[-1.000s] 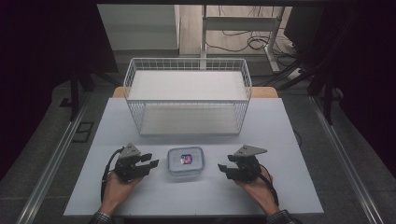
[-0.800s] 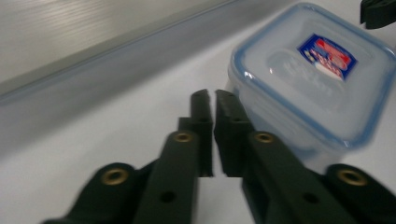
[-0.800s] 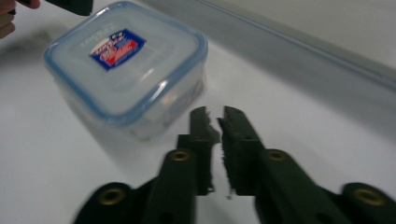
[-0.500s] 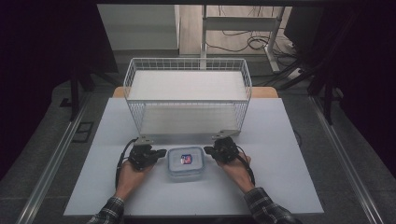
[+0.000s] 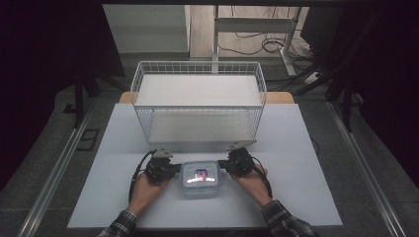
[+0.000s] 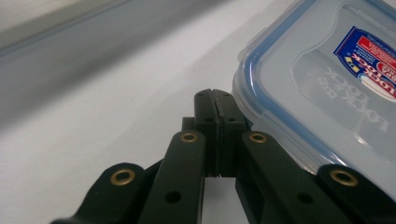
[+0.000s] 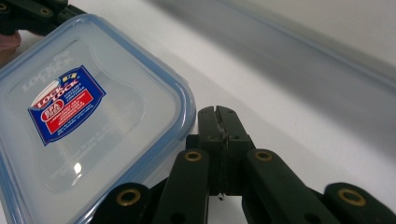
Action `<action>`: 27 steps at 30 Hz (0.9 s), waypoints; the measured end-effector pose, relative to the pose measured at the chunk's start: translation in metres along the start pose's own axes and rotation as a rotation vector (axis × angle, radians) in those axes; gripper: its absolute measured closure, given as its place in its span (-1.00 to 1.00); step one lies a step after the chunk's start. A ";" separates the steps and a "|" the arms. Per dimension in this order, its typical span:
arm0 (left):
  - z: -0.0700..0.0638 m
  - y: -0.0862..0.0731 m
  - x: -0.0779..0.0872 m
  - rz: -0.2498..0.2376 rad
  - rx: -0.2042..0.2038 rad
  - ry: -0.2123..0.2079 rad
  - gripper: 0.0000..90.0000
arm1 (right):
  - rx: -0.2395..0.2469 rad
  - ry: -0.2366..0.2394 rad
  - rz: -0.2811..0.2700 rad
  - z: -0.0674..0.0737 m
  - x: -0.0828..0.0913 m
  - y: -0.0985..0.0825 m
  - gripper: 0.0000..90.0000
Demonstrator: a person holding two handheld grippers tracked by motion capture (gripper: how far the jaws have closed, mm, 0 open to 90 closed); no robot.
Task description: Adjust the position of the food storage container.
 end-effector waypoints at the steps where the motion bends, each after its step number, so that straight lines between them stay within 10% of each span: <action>1: -0.003 0.000 0.000 0.005 -0.008 -0.001 1.00 | 0.002 -0.003 0.006 0.001 0.002 -0.002 0.98; 9: -0.016 0.001 -0.001 0.035 -0.041 -0.025 0.99 | -0.018 -0.013 0.036 0.007 0.016 -0.017 0.96; 16: -0.010 -0.007 0.033 -0.051 0.013 -0.016 0.80 | 0.014 -0.083 -0.046 0.004 0.040 -0.020 0.75; 21: -0.017 -0.015 0.049 -0.069 0.000 -0.007 0.37 | 0.008 -0.053 -0.063 0.007 0.051 -0.029 0.53; 27: -0.027 -0.027 0.059 -0.103 0.001 0.007 -0.40 | -0.008 -0.034 -0.073 0.015 0.063 -0.045 -0.33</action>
Point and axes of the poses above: each handheld gripper's, and its own axes: x roughly backward along the jaws, y roughly out of its top, z roughly to its left, the point moved 1 cm from there along -x, roughly forward along the jaws, and after that the axes turned 8 degrees about -x, right-handed, at the moved point
